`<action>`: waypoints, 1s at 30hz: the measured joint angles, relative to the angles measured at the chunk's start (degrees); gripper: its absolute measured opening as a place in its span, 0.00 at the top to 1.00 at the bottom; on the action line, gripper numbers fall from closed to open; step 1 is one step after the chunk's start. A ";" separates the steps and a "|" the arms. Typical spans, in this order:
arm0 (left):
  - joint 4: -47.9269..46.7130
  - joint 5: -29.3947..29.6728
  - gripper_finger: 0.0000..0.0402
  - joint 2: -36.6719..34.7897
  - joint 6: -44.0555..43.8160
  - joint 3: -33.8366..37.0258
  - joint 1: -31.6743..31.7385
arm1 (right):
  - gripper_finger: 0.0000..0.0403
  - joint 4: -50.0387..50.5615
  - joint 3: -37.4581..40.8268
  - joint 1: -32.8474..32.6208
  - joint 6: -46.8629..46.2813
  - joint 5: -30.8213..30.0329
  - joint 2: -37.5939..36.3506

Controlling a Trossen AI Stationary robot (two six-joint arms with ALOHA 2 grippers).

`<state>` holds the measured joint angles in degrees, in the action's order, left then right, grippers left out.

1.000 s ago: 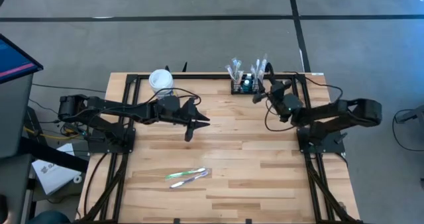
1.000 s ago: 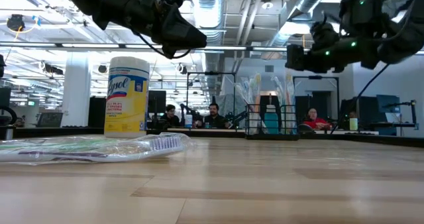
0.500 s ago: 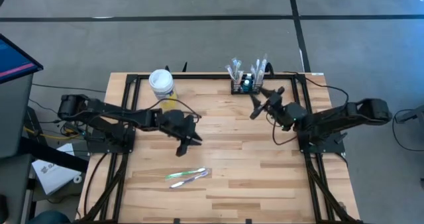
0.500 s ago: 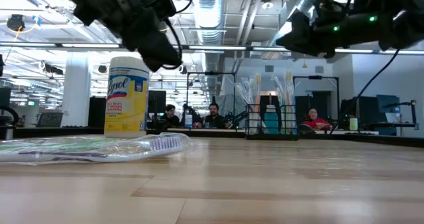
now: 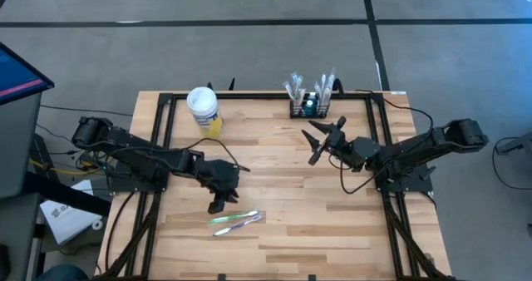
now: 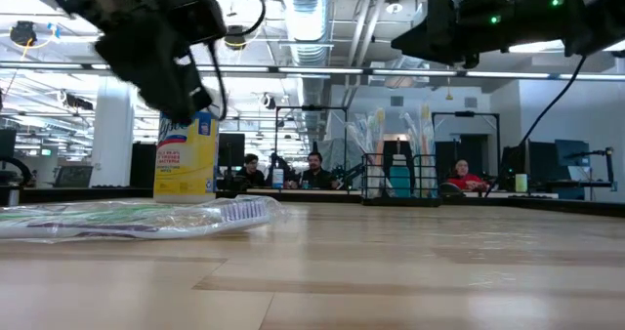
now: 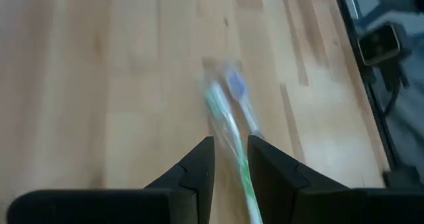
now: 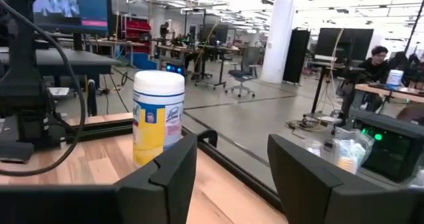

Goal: Pick & Place toothbrushing station
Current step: Put the green toothbrush into the black mesh organizer

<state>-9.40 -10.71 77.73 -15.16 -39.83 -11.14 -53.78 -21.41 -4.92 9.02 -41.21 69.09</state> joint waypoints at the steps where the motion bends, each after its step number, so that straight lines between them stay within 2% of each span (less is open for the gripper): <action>1: 0.08 -0.03 0.79 -0.01 -0.45 0.67 -0.60 | 0.57 0.00 0.00 -0.01 0.00 0.00 0.01; 8: 0.41 0.16 0.79 -0.01 -6.39 6.73 -2.75 | 0.58 1.11 0.00 0.01 0.00 0.00 0.01; 13: 5.40 0.13 0.79 -0.01 -9.40 9.39 -2.75 | 0.59 1.11 0.00 0.05 0.00 0.00 0.01; 21: 9.19 0.10 0.77 -0.01 -11.12 9.64 -4.03 | 0.59 1.12 0.00 0.05 0.00 0.02 0.00; 24: 9.33 2.74 0.75 0.05 -12.34 9.64 -5.30 | 0.59 1.11 0.00 0.05 0.00 0.00 0.00; 30: 11.16 3.36 0.70 3.22 -15.10 9.66 -6.93 | 0.59 1.33 0.02 0.05 0.00 0.02 0.01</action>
<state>1.76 -7.35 80.95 -30.26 -30.17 -18.07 -52.45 -21.39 -4.86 9.02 -41.19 69.10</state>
